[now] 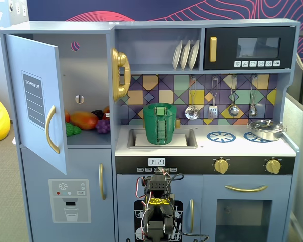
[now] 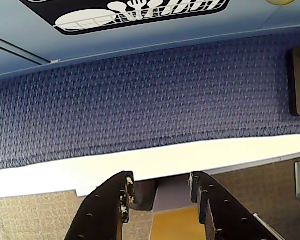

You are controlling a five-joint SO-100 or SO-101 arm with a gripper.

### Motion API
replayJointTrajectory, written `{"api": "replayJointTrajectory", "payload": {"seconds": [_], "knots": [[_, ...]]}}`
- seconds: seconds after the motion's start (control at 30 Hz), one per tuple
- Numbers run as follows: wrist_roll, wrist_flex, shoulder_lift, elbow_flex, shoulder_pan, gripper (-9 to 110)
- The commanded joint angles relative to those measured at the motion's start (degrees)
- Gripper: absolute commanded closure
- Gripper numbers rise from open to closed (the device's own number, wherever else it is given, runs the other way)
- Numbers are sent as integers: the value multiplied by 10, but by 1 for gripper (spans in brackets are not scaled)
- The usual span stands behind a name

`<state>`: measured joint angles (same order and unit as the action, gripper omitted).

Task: Take off the lid from the green recipient and place it on the counter

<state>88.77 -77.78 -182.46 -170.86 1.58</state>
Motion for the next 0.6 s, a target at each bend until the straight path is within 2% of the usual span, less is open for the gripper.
{"api": "replayJointTrajectory", "payload": {"seconds": [0.0, 0.37, 0.57], "knots": [[-21, -100, 4, -9, 50, 101], [-3, -84, 4, -4, 62, 101], [66, 48, 41, 182, 82, 101]]}}
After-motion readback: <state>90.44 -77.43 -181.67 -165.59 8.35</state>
